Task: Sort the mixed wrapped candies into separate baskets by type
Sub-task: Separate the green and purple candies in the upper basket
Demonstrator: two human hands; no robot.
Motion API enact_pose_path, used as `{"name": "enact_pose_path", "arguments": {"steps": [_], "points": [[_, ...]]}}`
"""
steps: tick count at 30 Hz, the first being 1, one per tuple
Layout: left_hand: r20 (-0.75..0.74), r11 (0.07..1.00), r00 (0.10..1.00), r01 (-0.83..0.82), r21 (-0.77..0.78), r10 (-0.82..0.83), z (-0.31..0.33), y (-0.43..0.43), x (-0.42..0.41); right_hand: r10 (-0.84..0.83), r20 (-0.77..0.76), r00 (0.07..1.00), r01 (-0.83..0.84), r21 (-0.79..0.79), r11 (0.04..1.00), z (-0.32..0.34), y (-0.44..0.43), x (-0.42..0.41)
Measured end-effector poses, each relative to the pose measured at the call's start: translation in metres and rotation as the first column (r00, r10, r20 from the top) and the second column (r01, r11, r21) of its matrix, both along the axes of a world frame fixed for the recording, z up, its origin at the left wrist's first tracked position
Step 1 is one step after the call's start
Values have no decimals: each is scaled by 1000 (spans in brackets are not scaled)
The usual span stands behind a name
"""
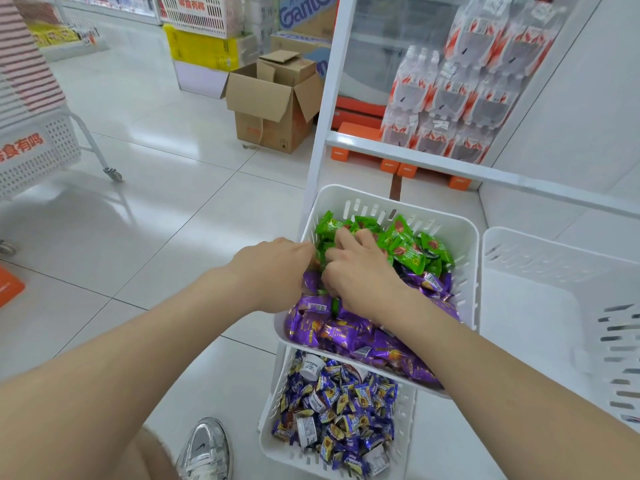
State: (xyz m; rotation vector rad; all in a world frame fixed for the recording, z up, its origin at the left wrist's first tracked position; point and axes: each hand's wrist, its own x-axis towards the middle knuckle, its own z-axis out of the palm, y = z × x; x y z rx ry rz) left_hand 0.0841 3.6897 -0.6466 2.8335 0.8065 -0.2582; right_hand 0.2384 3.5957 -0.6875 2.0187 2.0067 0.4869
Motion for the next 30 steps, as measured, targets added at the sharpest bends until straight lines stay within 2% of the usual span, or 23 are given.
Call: {"name": "enact_pose_path", "arguments": {"steps": [2, 5, 8, 11, 14, 18, 23, 27, 28, 30], "points": [[43, 1000, 999, -7, 13, 6, 4, -1, 0, -27, -63, 998, 34, 106, 994, 4, -5, 7], [112, 999, 993, -34, 28, 31, 9, -1, -1, -95, -248, 964, 159, 251, 955, 13, -15, 11], [151, 998, 987, -56, 22, 52, 11, 1, 0, -147, -403, 903, 302, 353, 885, 17, -17, 14], [184, 997, 982, -62, 42, 53, 13, 0, 3, -143, -479, 866, 368, 416, 832, 13, -8, 17], [167, 997, 985, -52, 57, 41, 12, -3, 7, -116, -458, 881, 337, 435, 835, 8, 0, 16], [167, 995, 985, -60, 76, 46, 9, -3, 9, -199, -268, 943, 289, 360, 887, -5, 12, 16], [208, 995, 978, -34, 92, 14, 5, -1, 10, -168, -174, 970, 214, 296, 931, -10, 24, 11], [216, 993, 976, 7, 120, -33, 4, -2, 11, -90, -301, 949, 153, 192, 969, 18, 1, 10], [213, 991, 976, 6, 132, -34, 4, -2, 11, -107, -335, 936, 177, 187, 966, 25, -7, 11], [223, 984, 973, 17, 175, -56, 6, -3, 11, -153, -442, 884, 300, 286, 910, 37, -23, 16]]}}
